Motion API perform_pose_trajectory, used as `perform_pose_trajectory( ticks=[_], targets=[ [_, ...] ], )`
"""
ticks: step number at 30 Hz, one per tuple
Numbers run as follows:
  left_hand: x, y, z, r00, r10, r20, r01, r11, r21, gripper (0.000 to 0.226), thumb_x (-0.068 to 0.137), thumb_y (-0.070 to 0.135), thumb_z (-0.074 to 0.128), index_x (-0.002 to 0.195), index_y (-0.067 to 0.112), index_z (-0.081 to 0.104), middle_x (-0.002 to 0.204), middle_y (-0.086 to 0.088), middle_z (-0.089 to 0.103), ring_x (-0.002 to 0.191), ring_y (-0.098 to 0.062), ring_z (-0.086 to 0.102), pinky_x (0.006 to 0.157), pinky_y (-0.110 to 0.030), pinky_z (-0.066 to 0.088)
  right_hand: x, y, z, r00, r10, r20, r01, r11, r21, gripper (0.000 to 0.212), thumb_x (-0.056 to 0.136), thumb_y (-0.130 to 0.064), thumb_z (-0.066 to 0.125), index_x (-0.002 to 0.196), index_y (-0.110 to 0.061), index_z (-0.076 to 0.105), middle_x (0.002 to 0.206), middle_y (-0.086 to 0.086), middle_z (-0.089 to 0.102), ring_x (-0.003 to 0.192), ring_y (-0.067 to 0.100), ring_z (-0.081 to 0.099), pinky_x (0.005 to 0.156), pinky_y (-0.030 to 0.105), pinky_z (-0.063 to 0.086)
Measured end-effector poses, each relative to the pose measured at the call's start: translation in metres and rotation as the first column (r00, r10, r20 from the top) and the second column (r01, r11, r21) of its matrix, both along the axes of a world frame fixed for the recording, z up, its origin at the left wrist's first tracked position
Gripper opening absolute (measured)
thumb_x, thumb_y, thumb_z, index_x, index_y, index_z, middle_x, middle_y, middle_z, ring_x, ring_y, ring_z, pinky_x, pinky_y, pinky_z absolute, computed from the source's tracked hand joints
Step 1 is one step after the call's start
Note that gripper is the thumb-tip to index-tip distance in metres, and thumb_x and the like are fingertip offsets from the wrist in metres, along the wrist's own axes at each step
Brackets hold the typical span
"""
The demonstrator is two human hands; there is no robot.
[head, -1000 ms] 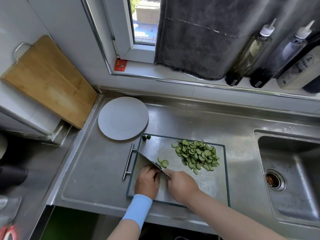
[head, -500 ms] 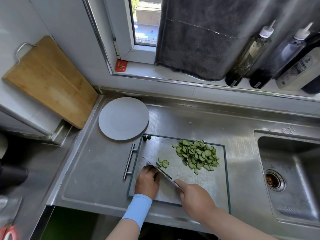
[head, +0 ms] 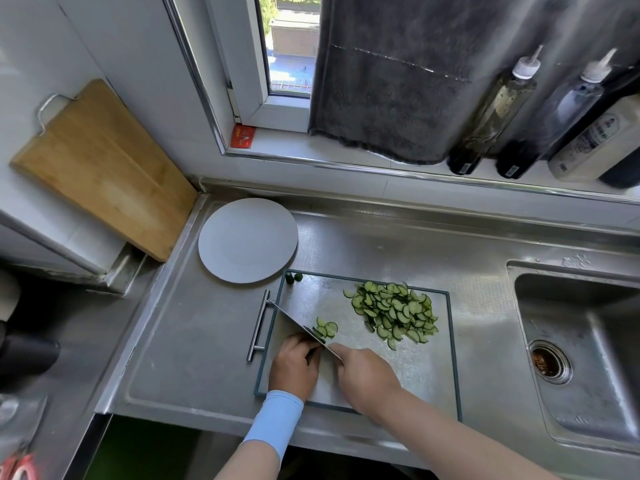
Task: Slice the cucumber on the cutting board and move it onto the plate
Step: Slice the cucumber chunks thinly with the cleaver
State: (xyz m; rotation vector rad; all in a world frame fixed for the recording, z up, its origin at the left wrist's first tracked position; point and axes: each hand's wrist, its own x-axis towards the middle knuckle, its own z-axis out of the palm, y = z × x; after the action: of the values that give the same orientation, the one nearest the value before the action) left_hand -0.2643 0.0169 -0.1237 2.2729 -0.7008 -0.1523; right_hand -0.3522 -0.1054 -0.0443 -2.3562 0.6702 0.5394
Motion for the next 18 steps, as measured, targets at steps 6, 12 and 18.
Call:
perform_pose_trajectory(
  ticks=[6, 12, 18],
  targets=[
    [0.001, -0.001, -0.002, 1.000, 0.018, -0.024, -0.018, 0.999, 0.032, 0.021, 0.068, 0.001, 0.080, 0.081, 0.017, 0.074, 0.086, 0.001, 0.067, 0.081, -0.019, 0.062, 0.071, -0.018, 0.046, -0.015, 0.001, 0.006, 0.998, 0.011, 0.059, -0.010, 1.000, -0.016, 0.037, 0.095, -0.017, 0.037, 0.125, -0.030, 0.055, 0.079, -0.002, 0.055, 0.073, 0.026, 0.051, 0.062, 0.032, 0.035],
    [0.002, -0.001, 0.002, 1.000, 0.009, -0.001, -0.008, 0.999, 0.034, 0.024, 0.064, -0.003, 0.080, 0.078, 0.015, 0.073, 0.082, -0.004, 0.067, 0.074, -0.023, 0.063, 0.072, -0.019, 0.044, -0.044, -0.005, 0.010, 0.998, 0.027, 0.061, -0.026, 1.000, -0.010, 0.035, 0.093, -0.017, 0.038, 0.120, -0.034, 0.053, 0.074, -0.003, 0.057, 0.069, 0.025, 0.051, 0.062, 0.037, 0.042],
    [0.001, 0.000, 0.002, 1.000, 0.007, 0.005, -0.007, 1.000, 0.027, 0.023, 0.065, 0.000, 0.081, 0.077, 0.018, 0.072, 0.083, 0.001, 0.066, 0.077, -0.017, 0.060, 0.072, -0.015, 0.042, -0.049, -0.009, 0.011, 1.000, 0.004, 0.031, -0.004, 1.000, 0.013, 0.032, 0.092, -0.015, 0.037, 0.113, -0.032, 0.054, 0.073, 0.000, 0.058, 0.069, 0.027, 0.053, 0.064, 0.039, 0.046]
  ],
)
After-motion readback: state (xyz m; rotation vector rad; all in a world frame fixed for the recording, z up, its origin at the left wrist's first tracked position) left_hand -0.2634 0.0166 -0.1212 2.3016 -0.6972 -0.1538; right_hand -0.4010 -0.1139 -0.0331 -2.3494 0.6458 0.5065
